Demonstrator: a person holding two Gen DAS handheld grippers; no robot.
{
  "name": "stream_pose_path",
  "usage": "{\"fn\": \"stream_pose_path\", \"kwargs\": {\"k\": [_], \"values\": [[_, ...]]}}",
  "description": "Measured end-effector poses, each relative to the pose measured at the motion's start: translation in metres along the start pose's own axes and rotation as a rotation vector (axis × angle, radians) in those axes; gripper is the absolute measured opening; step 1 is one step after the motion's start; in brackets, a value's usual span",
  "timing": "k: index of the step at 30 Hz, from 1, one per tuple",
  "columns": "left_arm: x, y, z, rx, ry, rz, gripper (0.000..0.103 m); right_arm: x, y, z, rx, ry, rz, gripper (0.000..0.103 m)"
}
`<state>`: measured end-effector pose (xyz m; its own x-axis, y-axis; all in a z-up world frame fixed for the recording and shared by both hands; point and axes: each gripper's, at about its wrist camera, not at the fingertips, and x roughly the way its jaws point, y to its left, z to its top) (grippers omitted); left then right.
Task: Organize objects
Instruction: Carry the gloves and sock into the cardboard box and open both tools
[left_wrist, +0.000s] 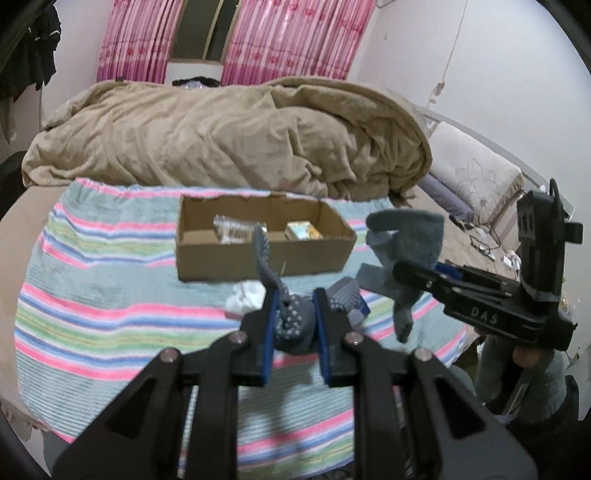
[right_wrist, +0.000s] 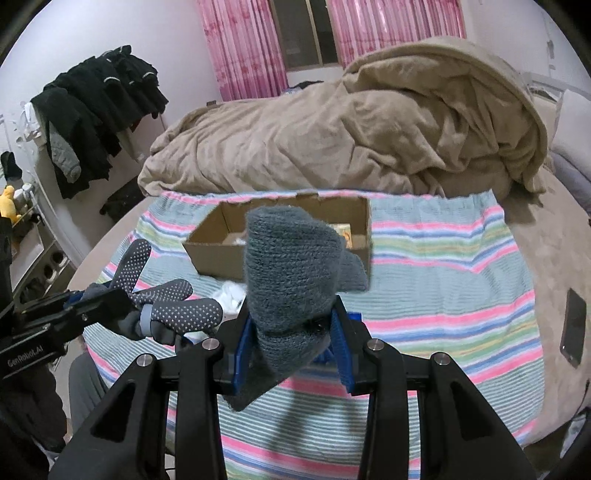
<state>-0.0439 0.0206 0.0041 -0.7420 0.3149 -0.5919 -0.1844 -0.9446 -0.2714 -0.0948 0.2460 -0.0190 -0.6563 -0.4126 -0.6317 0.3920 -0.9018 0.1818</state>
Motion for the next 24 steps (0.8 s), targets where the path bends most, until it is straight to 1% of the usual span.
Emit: {"fn": "stream_pose_path", "kwargs": {"k": [8, 13, 19, 24], "values": [[-0.006, 0.009, 0.031, 0.009, -0.060, 0.017, 0.019, -0.006, 0.006, 0.031, -0.043, -0.048, 0.004, 0.040], [-0.005, 0.021, 0.048, 0.006, -0.092, 0.038, 0.019, 0.000, 0.008, 0.054, -0.069, -0.072, 0.010, 0.040], [0.008, 0.039, 0.064, -0.007, -0.111, 0.067, 0.019, 0.022, 0.008, 0.074, -0.085, -0.070, 0.031, 0.040], [0.030, 0.055, 0.076, -0.002, -0.114, 0.090, 0.019, 0.050, 0.010, 0.088, -0.100, -0.051, 0.041, 0.040]]}}
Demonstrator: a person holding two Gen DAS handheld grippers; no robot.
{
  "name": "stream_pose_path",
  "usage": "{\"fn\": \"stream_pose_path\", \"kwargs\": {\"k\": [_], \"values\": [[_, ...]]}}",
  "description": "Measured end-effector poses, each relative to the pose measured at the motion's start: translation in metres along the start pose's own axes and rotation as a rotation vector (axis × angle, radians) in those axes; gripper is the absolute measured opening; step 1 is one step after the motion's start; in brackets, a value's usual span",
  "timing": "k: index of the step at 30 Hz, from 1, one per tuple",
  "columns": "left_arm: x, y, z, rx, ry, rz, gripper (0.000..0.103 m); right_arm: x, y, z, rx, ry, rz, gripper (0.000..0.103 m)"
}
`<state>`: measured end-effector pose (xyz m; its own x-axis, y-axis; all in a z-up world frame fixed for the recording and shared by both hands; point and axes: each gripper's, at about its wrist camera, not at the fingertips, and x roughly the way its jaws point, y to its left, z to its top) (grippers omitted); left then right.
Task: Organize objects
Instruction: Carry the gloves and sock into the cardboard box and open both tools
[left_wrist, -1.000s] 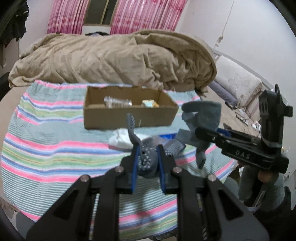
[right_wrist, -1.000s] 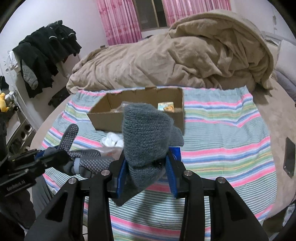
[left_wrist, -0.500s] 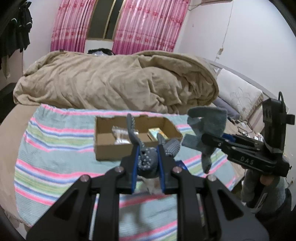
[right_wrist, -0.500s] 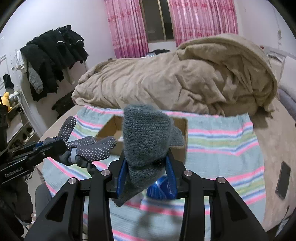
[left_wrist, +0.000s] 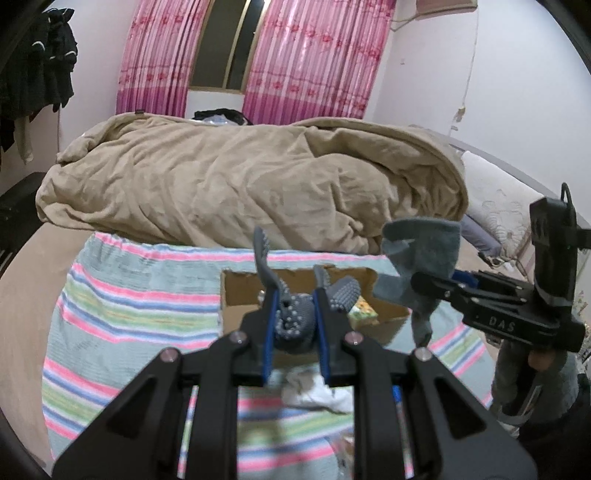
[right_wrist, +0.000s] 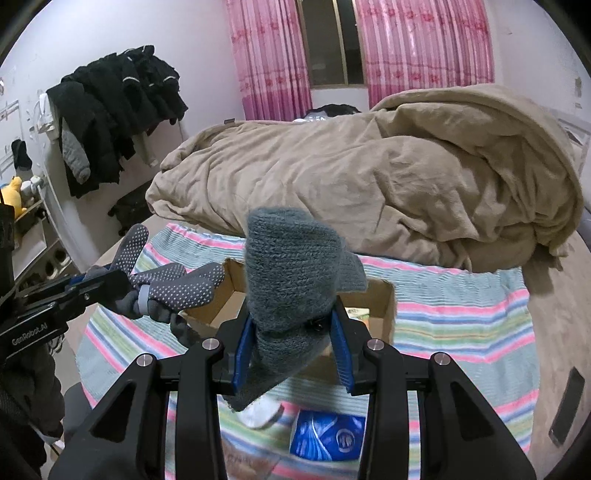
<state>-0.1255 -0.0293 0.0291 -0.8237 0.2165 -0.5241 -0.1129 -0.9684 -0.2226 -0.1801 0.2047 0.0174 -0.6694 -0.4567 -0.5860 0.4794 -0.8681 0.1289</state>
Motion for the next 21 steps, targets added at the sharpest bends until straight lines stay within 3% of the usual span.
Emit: {"fn": "stream_pose_path", "kwargs": {"k": [9, 21], "values": [[0.051, 0.017, 0.004, -0.018, 0.029, 0.023, 0.019, 0.053, -0.011, 0.003, 0.025, 0.059, 0.011, 0.040], [0.110, 0.028, -0.016, -0.024, 0.141, 0.047, 0.019, 0.113, -0.021, -0.014, 0.054, 0.161, 0.026, 0.040]]}}
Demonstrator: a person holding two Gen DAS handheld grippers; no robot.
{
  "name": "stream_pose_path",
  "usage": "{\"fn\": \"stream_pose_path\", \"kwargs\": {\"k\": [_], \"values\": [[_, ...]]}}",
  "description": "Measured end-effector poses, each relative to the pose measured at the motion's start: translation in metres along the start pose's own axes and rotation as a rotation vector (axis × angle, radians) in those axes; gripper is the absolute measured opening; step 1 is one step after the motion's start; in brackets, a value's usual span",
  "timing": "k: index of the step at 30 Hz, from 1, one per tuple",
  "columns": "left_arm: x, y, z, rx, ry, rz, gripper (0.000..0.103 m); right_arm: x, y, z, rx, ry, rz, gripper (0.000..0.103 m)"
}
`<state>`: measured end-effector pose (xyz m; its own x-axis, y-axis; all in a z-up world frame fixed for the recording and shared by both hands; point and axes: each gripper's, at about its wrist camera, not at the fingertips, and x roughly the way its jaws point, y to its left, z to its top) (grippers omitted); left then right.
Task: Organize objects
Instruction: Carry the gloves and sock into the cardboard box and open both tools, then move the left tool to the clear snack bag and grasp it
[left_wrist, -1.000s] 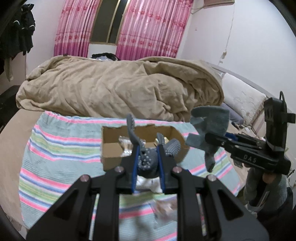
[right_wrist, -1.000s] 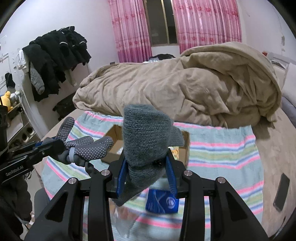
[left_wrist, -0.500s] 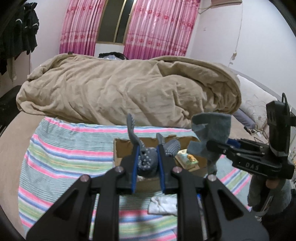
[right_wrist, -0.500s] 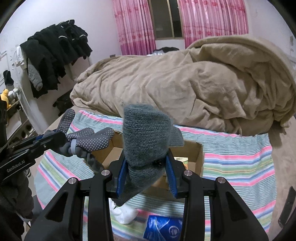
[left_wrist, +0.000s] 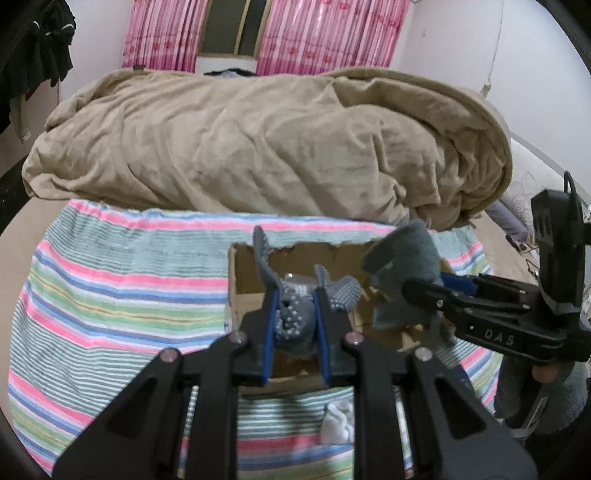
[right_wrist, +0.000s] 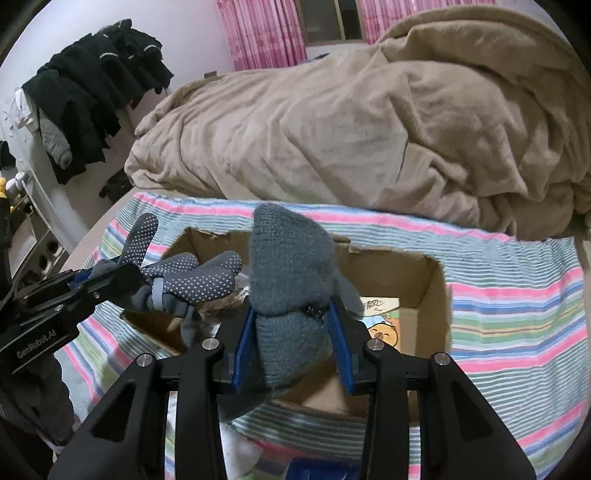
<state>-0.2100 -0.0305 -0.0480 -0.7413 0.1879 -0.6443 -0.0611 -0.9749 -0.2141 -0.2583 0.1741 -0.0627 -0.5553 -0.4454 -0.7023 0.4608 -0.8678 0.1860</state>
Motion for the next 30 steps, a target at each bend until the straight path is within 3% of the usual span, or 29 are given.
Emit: {"fn": "stream_pose_path", "kwargs": {"k": [6, 9, 14, 17, 19, 30], "values": [[0.013, 0.003, -0.007, -0.018, 0.037, 0.003, 0.023, 0.013, -0.001, -0.004, 0.001, 0.019, -0.017, 0.040], [0.018, 0.006, -0.008, -0.037, 0.054, 0.019, 0.030, 0.018, -0.002, -0.005, 0.003, 0.019, -0.028, 0.043], [0.015, 0.011, -0.007, -0.059, 0.059, 0.040, 0.039, 0.011, -0.001, -0.002, -0.001, -0.016, -0.034, 0.069], [0.006, 0.009, -0.005, -0.058, 0.046, 0.037, 0.053, 0.001, 0.000, 0.002, -0.006, -0.041, -0.041, 0.070], [-0.002, 0.008, -0.004, -0.063, 0.025, 0.034, 0.068, -0.005, 0.000, 0.004, -0.006, -0.051, -0.047, 0.070], [-0.062, -0.002, 0.001, -0.077, -0.053, 0.008, 0.070, -0.059, 0.013, 0.000, -0.017, -0.113, -0.070, 0.074]]}}
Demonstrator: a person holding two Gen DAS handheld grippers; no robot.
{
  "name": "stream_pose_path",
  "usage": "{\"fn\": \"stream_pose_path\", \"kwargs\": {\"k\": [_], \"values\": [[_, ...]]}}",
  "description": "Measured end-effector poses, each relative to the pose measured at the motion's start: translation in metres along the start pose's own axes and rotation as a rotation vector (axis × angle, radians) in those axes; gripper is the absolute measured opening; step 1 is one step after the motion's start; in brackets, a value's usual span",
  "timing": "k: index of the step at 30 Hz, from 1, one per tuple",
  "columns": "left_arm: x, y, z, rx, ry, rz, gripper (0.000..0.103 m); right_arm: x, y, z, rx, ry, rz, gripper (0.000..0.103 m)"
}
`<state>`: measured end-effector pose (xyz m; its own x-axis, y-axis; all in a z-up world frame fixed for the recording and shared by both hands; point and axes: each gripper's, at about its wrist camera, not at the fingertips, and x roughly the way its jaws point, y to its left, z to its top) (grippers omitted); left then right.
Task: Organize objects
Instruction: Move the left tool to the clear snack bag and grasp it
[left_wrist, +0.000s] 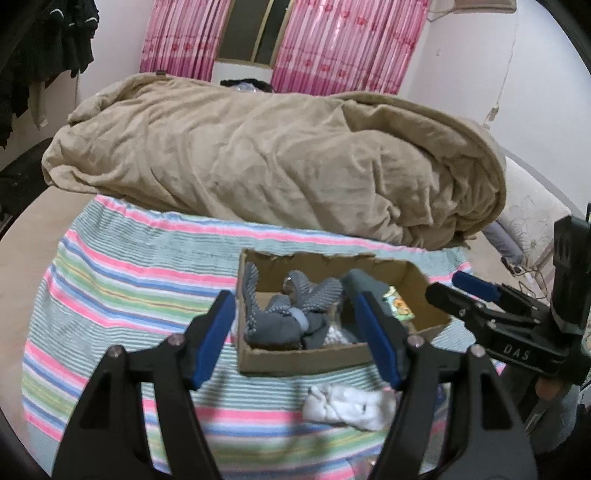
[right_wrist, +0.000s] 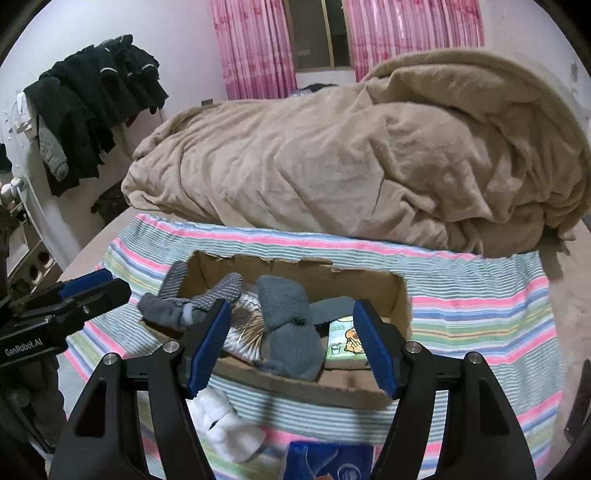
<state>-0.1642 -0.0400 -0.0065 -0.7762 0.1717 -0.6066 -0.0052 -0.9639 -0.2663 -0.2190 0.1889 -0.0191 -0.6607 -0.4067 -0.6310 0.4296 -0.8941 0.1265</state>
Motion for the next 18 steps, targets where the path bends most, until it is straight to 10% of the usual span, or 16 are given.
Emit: {"fn": "stream_pose_path", "kwargs": {"k": [18], "values": [[-0.049, -0.046, -0.056, 0.061, 0.051, -0.048, 0.093, -0.070, -0.008, -0.043, 0.007, -0.027, -0.040, 0.088]]}}
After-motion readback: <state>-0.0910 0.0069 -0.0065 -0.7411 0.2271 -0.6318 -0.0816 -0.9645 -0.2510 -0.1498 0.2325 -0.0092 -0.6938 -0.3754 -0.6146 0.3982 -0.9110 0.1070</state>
